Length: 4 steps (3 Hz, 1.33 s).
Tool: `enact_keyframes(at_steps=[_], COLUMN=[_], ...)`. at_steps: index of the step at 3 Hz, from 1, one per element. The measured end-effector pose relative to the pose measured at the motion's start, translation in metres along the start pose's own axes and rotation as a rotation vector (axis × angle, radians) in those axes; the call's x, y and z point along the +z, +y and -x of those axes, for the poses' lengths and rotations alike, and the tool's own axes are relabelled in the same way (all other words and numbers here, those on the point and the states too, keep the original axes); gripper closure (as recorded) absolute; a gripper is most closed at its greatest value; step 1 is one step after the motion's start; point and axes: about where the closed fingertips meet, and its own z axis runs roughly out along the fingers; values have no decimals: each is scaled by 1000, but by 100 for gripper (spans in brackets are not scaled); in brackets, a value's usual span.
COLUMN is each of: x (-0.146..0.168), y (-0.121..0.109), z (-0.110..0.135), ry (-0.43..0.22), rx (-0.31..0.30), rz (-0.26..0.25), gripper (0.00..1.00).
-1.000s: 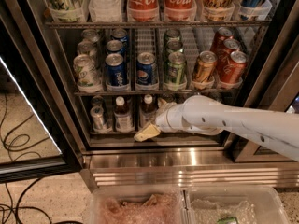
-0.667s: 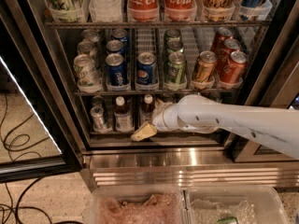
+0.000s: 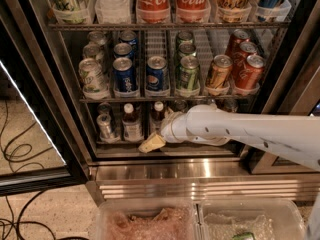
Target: Pick blue plastic bottle from bottom shelf of fridge
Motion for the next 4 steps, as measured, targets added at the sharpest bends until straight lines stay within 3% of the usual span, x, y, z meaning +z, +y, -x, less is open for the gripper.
enact_keyframes(at_steps=[3, 4], x=[3, 3], y=[5, -4], z=[-4, 0], ry=[12, -15], rx=[11, 8], rz=[-19, -50], gripper=[0, 0])
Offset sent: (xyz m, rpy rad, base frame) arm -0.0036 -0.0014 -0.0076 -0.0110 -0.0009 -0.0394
